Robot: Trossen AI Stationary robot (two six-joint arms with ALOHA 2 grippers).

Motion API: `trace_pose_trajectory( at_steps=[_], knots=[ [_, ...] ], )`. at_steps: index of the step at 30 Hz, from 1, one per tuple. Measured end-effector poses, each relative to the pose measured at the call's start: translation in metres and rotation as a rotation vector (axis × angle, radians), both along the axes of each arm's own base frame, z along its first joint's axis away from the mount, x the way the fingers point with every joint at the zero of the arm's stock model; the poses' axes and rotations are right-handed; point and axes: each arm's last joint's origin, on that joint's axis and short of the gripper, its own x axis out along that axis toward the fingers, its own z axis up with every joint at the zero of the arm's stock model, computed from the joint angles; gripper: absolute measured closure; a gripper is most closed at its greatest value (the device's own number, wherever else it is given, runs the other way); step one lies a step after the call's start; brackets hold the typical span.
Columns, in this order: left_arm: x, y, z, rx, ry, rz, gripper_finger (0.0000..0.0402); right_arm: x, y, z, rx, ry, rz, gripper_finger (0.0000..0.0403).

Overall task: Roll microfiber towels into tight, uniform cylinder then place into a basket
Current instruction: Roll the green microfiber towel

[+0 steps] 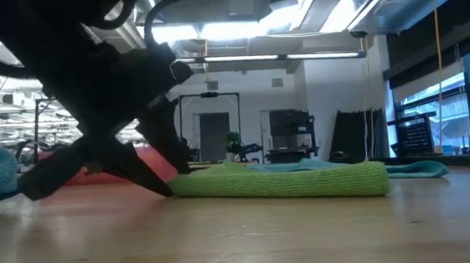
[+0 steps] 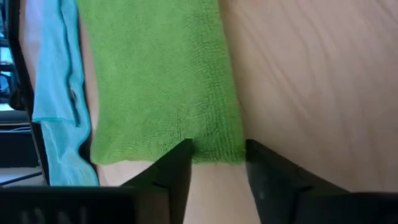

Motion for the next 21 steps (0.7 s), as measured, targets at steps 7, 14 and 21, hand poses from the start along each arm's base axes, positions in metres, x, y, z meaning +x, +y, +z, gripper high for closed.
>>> trace_pose_trajectory(
  at_steps=[7,14,21],
  knots=[
    [0.003,-0.003,-0.014,0.020,0.005,0.007,0.0338,0.000,0.000,0.000,0.001,-0.001,-0.001,0.0317],
    [0.002,-0.008,-0.013,-0.006,-0.009,-0.003,0.0396,0.001,0.005,0.002,0.040,-0.042,0.138,0.0317],
    [0.002,-0.009,-0.013,-0.032,-0.029,0.024,0.0400,0.028,0.044,-0.021,-0.126,0.089,0.159,0.0317]
  ],
)
